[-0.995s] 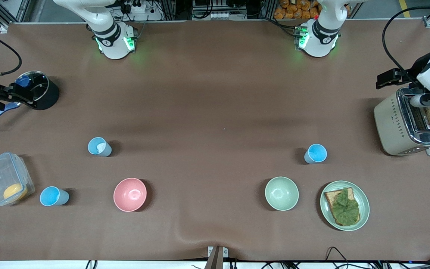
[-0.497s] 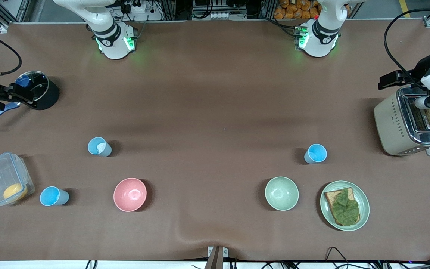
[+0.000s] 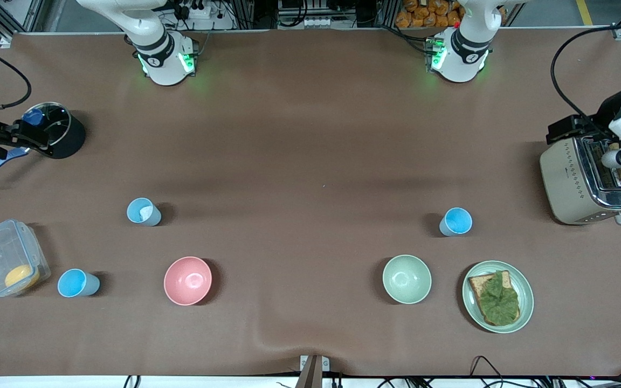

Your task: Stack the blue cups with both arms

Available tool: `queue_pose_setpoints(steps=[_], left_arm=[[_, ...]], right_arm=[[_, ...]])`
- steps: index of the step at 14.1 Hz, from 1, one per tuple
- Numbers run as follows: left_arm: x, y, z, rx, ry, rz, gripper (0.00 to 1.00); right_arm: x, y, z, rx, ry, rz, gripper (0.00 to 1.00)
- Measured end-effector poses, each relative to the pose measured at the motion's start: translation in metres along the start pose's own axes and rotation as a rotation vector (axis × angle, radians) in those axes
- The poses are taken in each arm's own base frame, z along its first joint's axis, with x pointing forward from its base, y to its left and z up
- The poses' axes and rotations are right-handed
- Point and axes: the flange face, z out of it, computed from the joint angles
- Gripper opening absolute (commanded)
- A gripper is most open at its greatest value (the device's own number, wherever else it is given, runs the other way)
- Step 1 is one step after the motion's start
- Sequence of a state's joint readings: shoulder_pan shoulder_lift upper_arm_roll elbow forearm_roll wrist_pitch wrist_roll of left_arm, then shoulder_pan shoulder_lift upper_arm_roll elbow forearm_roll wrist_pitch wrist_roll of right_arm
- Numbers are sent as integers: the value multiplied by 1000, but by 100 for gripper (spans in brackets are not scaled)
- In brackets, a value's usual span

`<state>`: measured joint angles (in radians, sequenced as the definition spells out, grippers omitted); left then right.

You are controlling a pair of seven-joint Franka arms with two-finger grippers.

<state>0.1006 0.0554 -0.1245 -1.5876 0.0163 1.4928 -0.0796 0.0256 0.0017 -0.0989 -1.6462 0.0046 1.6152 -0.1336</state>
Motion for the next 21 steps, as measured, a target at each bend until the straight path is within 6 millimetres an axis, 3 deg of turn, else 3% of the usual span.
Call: queue_pose_setpoints(steps=[5,8,13,17,21], left_arm=[[32,-44,17,-19,77,-80,100],[57,-53,36,-28,126,-94,100],[109,-46,83,-67,228,-233,100],[141,-30,117,-119,302,-379,100],[167,16,157,-177,361,-456,100]], right_arm=[[0,0,0,0,0,1,100],[0,0,0,0,-1,1,100],[-1,6,17,8,-65,8,100],[9,10,65,18,-179,15,100],[31,12,114,21,-231,15,100]])
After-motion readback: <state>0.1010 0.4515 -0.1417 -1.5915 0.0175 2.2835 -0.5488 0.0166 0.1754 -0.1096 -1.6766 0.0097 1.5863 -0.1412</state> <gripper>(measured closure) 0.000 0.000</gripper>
